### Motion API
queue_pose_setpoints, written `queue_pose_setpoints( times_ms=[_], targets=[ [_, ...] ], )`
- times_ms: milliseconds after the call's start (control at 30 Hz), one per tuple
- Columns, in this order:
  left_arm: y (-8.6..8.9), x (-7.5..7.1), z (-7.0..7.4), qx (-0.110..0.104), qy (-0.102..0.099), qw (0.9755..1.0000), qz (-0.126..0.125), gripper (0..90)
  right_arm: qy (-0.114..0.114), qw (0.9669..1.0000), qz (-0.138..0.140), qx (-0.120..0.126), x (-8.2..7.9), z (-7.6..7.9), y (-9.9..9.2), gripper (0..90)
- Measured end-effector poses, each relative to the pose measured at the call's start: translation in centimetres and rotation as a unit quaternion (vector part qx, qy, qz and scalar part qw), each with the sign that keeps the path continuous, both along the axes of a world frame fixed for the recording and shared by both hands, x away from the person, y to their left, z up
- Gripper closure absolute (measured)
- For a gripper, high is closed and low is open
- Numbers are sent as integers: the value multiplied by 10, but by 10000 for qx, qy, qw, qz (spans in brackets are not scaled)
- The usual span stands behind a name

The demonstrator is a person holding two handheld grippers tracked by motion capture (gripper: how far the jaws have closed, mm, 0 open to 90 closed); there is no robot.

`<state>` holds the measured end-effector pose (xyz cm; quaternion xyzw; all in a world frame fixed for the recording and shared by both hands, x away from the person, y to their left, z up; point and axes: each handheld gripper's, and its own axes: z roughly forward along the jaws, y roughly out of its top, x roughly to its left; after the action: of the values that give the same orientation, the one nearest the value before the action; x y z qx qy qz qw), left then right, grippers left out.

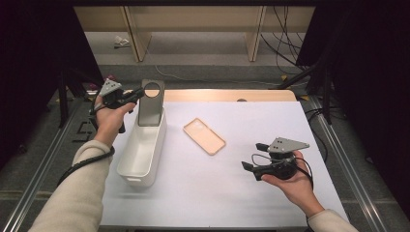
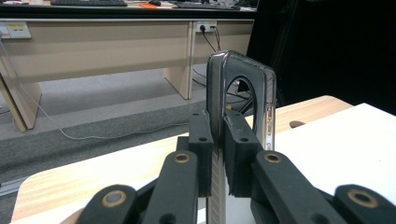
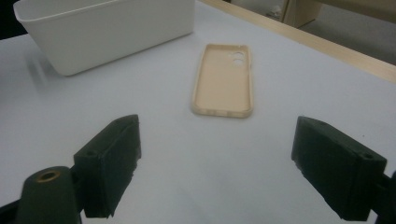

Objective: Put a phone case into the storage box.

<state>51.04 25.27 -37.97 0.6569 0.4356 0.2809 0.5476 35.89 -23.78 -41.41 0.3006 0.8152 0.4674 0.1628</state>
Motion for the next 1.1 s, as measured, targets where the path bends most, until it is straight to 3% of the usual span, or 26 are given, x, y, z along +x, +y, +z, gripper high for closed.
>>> queue_pose_setpoints(
  times_ms=[1100],
  targets=[
    [-2,6,-5,38,110,9999,-11,823,1,10000,9,2,0,0,0,166]
  ],
)
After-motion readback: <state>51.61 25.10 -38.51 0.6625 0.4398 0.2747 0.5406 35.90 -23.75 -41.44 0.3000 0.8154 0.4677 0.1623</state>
